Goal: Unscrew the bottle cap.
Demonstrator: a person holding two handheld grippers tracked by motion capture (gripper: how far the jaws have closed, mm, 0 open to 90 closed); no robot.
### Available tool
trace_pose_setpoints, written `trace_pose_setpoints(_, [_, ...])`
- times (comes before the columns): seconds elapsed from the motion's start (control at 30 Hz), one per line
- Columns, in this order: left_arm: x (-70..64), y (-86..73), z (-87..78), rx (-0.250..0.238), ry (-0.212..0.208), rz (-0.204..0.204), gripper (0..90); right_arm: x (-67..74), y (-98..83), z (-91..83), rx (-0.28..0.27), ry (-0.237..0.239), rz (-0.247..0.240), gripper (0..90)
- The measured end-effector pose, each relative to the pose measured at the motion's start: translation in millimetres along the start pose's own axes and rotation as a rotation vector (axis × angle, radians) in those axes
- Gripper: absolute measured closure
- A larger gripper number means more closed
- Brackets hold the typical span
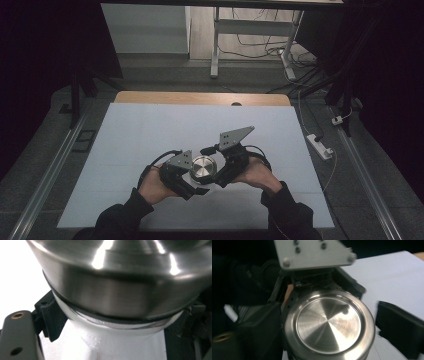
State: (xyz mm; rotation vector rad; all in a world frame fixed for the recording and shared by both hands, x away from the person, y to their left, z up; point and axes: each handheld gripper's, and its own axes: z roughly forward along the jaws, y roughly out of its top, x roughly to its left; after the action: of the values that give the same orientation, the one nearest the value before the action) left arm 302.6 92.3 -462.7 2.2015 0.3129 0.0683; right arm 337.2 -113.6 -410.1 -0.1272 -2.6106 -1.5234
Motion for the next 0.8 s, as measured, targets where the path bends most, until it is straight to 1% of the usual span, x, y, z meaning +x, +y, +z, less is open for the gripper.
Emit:
trace_pose_setpoints(0.03, [0.9, -0.4, -0.8, -0.004, 0.013, -0.011, 15.6, 0.9, 1.2, -1.9, -0.003, -0.024, 0.023, 2.5])
trace_pose_setpoints(0.07, [1.9, -0.9, -1.7, -0.006, 0.028, -0.025, 15.6, 2.4, 2.8, -3.7, -0.006, -0.063, 0.04, 0.3])
trace_pose_setpoints(0.13, [3.2, -1.4, -2.7, -0.013, 0.075, -0.056, 15.6, 7.2, 6.9, -7.2, 0.013, -0.167, 0.065, 0.0])
trace_pose_setpoints(0.17, [3.4, -1.4, -2.9, -0.018, 0.103, -0.075, 15.6, 10.2, 8.7, -7.7, 0.018, -0.216, 0.069, 0.0])
trace_pose_setpoints(0.2, [4.0, -1.3, -3.8, -0.012, 0.123, -0.08, 15.6, 13.1, 10.1, -7.5, 0.016, -0.253, 0.077, 0.0])
trace_pose_setpoints(0.23, [4.0, -1.2, -4.2, -0.012, 0.144, -0.087, 15.6, 16.1, 11.2, -6.1, 0.014, -0.283, 0.08, 0.0])
trace_pose_setpoints(0.27, [3.8, -1.0, -4.7, -0.009, 0.161, -0.09, 15.6, 19.3, 12.1, -3.8, 0.02, -0.315, 0.08, 1.9])
trace_pose_setpoints(0.3, [3.9, -1.0, -5.5, -0.006, 0.175, -0.091, 15.6, 22.4, 13.0, -0.7, 0.033, -0.372, 0.076, 2.9])
trace_pose_setpoints(0.33, [3.3, -0.9, -5.4, -0.012, 0.186, -0.106, 15.6, 25.3, 13.5, 2.7, 0.041, -0.411, 0.064, 3.5])
trace_pose_setpoints(0.37, [3.3, -0.9, -5.4, -0.012, 0.186, -0.106, 15.6, 27.4, 13.6, 6.1, 0.04, -0.434, 0.061, 5.6])
trace_pose_setpoints(0.4, [2.8, -0.4, -5.5, -0.014, 0.197, -0.121, 15.6, 28.5, 13.6, 9.2, 0.036, -0.459, 0.071, 6.0])
trace_pose_setpoints(0.43, [2.8, -0.1, -5.9, -0.009, 0.201, -0.119, 15.6, 29.3, 13.5, 11.8, 0.033, -0.484, 0.071, 6.7])
trace_pose_setpoints(0.47, [2.8, -0.1, -5.9, -0.009, 0.201, -0.119, 15.6, 29.3, 13.5, 11.8, 0.033, -0.484, 0.071, 6.7])
trace_pose_setpoints(0.5, [2.9, 0.0, -5.9, -0.002, 0.202, -0.123, 15.6, 30.2, 12.9, 15.4, 0.02, -0.51, 0.079, 8.7])
trace_pose_setpoints(0.57, [3.0, -0.1, -5.7, -0.002, 0.196, -0.122, 15.6, 31.6, 12.5, 17.2, 0.004, -0.506, 0.069, 12.9])
trace_pose_setpoints(0.63, [2.2, 0.2, -4.6, -0.005, 0.188, -0.122, 15.6, 32.6, 12.2, 18.2, -0.002, -0.496, 0.066, 16.8])
trace_pose_setpoints(0.67, [2.2, 0.2, -4.6, -0.005, 0.188, -0.122, 15.6, 32.8, 11.9, 18.1, -0.007, -0.483, 0.067, 18.8])
trace_pose_setpoints(0.7, [2.9, 0.2, -5.0, -0.003, 0.168, -0.111, 15.6, 32.7, 11.8, 18.0, -0.006, -0.475, 0.07, 19.0])
trace_pose_setpoints(0.73, [2.9, 0.2, -5.0, -0.003, 0.168, -0.111, 15.6, 32.7, 11.8, 18.0, -0.006, -0.475, 0.07, 19.0])
trace_pose_setpoints(0.77, [2.7, -0.3, -5.7, -0.005, 0.141, -0.097, 15.6, 32.3, 11.9, 16.5, -0.001, -0.452, 0.065, 19.2])
trace_pose_setpoints(0.8, [2.7, -0.3, -5.7, -0.005, 0.141, -0.097, 15.6, 31.9, 11.7, 15.1, 0.001, -0.431, 0.055, 19.3])
